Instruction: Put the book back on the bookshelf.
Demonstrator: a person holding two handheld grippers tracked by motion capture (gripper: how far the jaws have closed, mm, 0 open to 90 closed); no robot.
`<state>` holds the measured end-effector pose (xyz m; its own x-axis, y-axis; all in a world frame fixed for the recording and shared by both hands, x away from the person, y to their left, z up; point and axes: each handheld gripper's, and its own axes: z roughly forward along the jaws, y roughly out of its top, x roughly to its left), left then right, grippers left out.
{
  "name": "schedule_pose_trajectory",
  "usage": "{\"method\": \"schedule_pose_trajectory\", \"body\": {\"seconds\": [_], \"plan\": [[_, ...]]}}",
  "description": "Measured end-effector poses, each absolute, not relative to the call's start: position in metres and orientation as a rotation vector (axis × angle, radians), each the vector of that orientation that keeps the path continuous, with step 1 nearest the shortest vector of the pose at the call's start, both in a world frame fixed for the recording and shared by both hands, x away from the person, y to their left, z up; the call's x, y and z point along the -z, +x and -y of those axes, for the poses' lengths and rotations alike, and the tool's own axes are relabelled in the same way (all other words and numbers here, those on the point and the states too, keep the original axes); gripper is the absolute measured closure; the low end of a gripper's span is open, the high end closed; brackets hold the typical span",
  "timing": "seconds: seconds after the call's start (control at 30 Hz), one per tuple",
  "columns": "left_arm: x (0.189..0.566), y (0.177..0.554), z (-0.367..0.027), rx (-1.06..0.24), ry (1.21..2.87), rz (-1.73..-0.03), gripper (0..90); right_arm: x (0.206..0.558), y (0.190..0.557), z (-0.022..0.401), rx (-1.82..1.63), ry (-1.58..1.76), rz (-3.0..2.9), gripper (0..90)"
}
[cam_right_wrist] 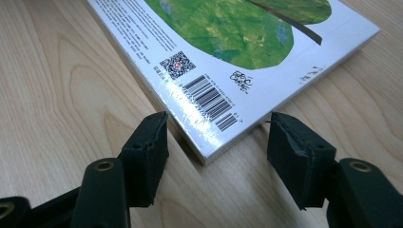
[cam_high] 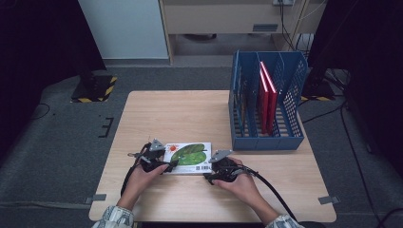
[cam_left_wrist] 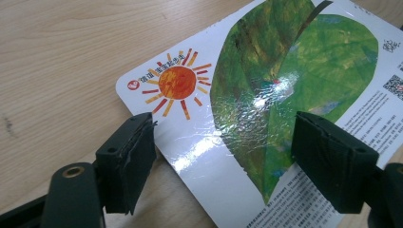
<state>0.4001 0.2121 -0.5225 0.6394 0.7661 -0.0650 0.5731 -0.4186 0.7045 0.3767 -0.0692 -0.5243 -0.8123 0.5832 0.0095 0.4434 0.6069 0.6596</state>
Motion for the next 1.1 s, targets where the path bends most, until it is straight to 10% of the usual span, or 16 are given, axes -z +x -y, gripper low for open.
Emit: {"method": "schedule_pose_trajectory", "body": {"seconds": [1.1], "plan": [[0.521,0.448,-0.199,-0.226,2.212,-1.021,14.2,0.525,0.368,0.078,-0.949,0.904,-2.622,21.4]]}}
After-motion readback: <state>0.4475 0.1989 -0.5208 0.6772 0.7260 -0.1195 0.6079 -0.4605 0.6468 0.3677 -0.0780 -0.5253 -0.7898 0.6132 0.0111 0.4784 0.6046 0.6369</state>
